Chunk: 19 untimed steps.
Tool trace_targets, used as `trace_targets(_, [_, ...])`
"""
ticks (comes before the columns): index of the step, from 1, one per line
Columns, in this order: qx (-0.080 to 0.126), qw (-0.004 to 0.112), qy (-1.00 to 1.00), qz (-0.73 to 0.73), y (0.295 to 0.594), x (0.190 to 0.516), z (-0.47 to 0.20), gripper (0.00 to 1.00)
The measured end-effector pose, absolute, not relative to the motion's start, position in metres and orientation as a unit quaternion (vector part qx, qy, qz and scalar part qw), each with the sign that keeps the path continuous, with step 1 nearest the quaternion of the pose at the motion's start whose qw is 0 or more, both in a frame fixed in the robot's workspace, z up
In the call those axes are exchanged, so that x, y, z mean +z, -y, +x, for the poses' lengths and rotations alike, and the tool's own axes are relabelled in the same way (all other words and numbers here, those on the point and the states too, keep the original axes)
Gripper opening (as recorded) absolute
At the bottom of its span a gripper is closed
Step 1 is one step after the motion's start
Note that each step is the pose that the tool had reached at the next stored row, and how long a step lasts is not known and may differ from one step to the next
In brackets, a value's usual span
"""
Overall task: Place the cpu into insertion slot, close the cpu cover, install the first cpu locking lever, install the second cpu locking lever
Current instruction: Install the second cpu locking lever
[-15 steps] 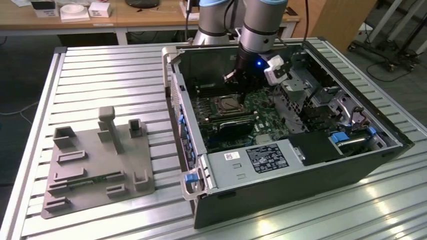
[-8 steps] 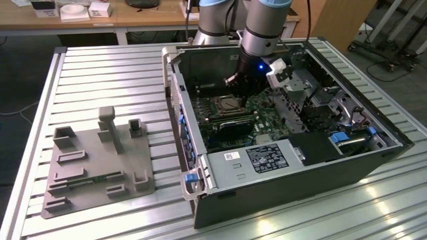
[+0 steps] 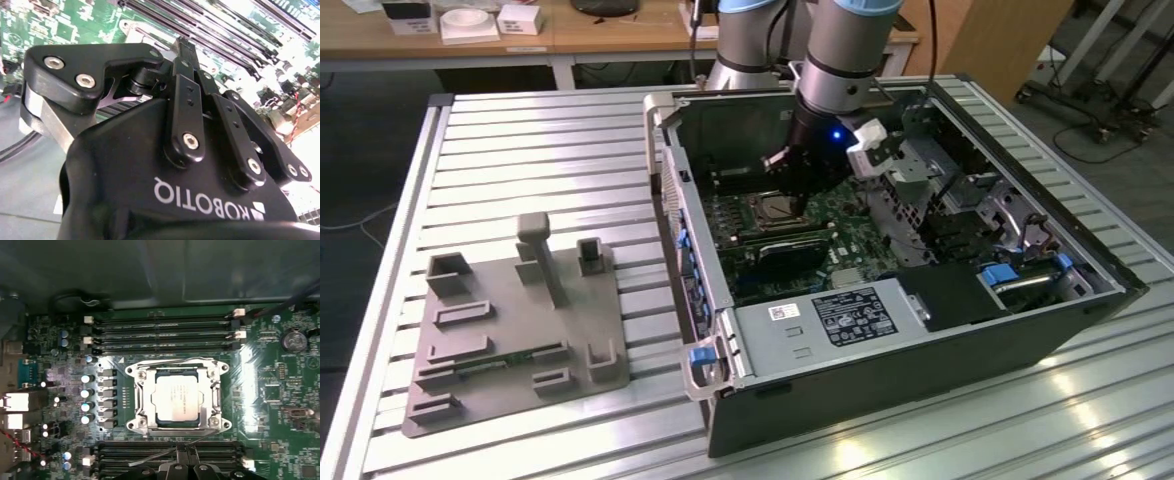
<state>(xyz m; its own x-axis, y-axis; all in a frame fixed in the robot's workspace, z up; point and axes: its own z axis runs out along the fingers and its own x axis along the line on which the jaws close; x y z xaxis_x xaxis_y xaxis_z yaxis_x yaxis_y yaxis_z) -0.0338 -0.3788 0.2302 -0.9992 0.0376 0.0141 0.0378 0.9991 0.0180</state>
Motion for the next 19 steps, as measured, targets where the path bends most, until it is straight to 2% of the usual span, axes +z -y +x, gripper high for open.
trace_targets(19, [-0.011,0.010,1.000,-0.007,0.379,0.214,-0.068,0.10])
